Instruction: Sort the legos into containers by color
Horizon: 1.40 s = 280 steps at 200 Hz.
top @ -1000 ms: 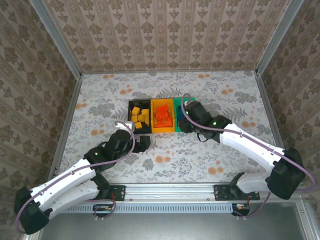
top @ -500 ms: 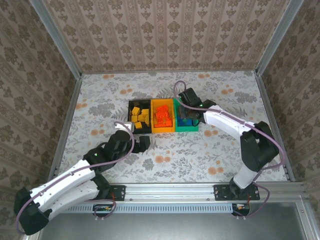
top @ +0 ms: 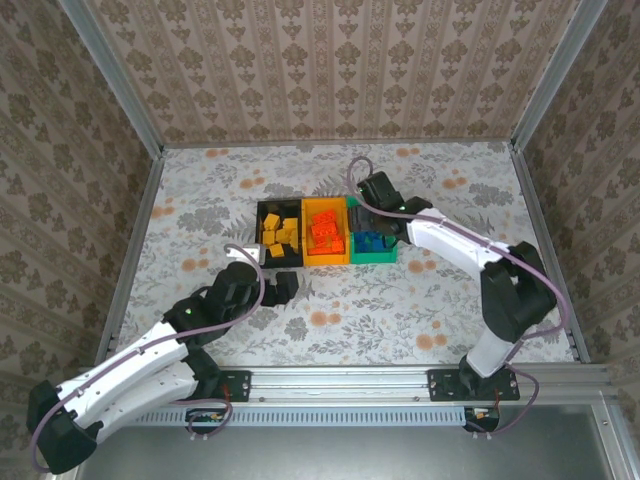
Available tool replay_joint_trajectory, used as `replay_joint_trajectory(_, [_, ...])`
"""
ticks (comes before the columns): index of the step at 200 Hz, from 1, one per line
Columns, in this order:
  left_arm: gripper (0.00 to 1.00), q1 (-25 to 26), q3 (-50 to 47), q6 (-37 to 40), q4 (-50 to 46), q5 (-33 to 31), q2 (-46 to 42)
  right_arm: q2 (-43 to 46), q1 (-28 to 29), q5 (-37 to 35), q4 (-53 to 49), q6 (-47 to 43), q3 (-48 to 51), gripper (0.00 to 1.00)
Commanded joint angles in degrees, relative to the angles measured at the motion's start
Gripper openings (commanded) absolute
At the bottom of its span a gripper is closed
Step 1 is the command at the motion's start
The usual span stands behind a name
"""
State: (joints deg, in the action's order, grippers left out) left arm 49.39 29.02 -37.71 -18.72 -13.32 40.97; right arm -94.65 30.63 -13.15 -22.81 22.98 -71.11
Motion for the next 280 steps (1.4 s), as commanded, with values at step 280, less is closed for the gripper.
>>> replay_joint_trajectory(280, [1.0,-45.2,-2.8,41.1,62.1,1.1,45.4,33.1,-0.4,-21.3,23.2,3.2,32.6,1.0])
